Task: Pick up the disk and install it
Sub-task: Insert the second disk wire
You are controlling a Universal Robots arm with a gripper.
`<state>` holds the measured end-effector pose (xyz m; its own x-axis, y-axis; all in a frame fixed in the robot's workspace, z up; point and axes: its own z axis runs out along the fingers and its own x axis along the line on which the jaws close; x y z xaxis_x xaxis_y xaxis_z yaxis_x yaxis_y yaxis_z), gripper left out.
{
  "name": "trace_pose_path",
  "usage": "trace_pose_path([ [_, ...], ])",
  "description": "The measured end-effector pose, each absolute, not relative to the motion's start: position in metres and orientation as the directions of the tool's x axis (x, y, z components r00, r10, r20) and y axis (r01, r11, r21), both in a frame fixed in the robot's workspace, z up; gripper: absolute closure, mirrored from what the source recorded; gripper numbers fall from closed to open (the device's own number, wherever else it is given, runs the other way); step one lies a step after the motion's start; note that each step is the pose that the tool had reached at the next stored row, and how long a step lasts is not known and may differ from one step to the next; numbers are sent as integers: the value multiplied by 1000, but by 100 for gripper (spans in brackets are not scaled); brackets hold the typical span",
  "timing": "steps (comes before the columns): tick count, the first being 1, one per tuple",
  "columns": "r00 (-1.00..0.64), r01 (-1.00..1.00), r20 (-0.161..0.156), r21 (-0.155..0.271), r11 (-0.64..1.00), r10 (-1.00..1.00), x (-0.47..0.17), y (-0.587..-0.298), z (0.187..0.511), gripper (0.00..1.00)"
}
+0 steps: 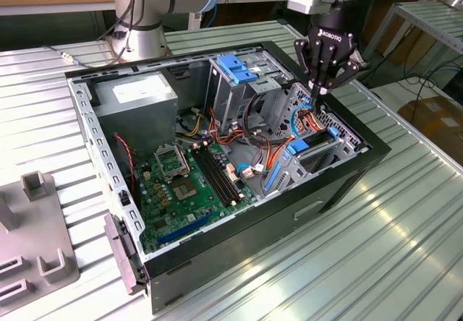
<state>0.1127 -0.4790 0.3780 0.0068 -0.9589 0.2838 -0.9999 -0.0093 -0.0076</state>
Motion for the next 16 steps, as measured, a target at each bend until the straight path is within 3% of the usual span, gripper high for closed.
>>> trace_pose_path([
  [4,7,-1000,299,-7,-9,-954,113,-479,377,89],
  [7,7,-1000,318,-7,-10,-948,113,-477,376,70],
  [16,7,-1000,329,-7,-10,-944,114,-475,360,71],
])
